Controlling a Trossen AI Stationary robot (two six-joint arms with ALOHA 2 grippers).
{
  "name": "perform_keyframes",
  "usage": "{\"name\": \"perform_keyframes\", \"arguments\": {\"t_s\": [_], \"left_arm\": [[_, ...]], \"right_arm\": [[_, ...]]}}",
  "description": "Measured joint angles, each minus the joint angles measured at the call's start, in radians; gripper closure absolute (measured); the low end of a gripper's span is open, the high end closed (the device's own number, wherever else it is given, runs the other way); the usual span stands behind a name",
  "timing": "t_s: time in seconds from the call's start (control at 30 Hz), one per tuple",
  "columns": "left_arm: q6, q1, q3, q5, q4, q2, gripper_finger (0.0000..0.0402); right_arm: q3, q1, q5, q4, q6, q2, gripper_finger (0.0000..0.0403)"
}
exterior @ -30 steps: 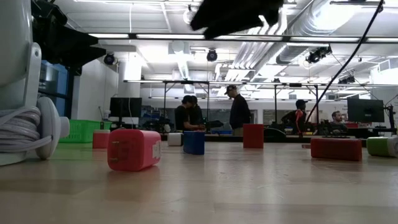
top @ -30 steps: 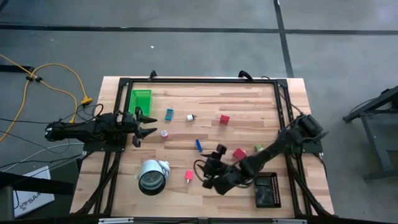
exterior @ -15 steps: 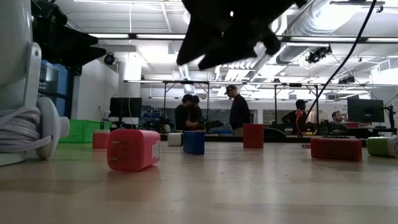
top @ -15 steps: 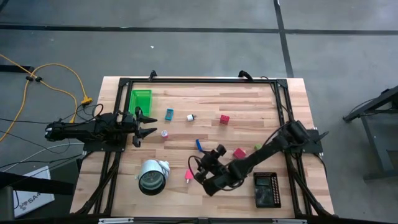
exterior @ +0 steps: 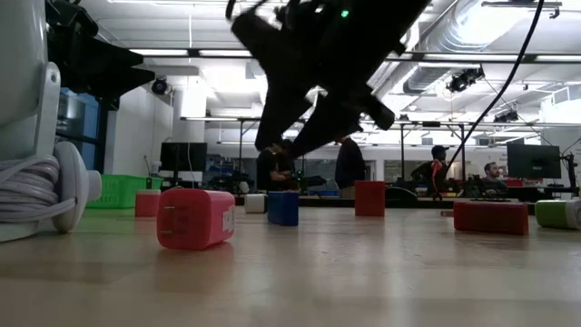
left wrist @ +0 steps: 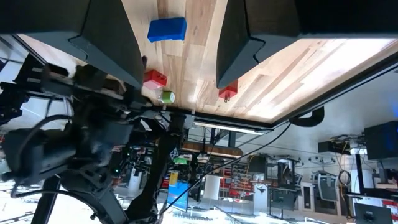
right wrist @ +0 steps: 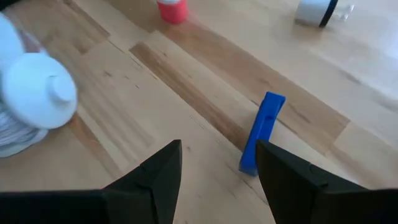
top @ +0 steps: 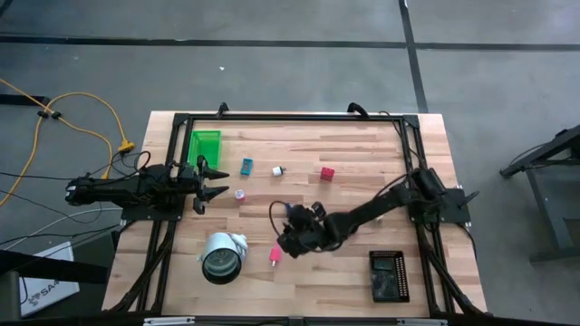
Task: Pick & Place Office items
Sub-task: Put the blue digital clock into the black bin
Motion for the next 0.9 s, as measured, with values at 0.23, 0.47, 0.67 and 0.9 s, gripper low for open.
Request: {"name": "perform_keyframes", "arguments": {"t_s": [0.23, 0.47, 0.67, 0.9], "left_arm": [[0.000, 0.000, 0.000, 0.000, 0.000, 0.000, 0.0206], [0.000, 0.000, 0.000, 0.000, 0.000, 0.000, 0.0206], [0.000, 0.000, 0.000, 0.000, 0.000, 0.000, 0.0206], [0.000, 0.000, 0.000, 0.000, 0.000, 0.000, 0.0206]], "right_arm": [[0.000, -0.059, -0.112, -0.011, -0.002, -0.002, 0.0213], [0.000, -0.084, -0.180, -0.059, -0.003, -0.013, 0.0213], [0.000, -0.089, -0.196, -0.072, 0.005, -0.021, 0.0213], [0.000, -0.088, -0.190, -0.075, 0.047, -0.021, 0.0213]]}}
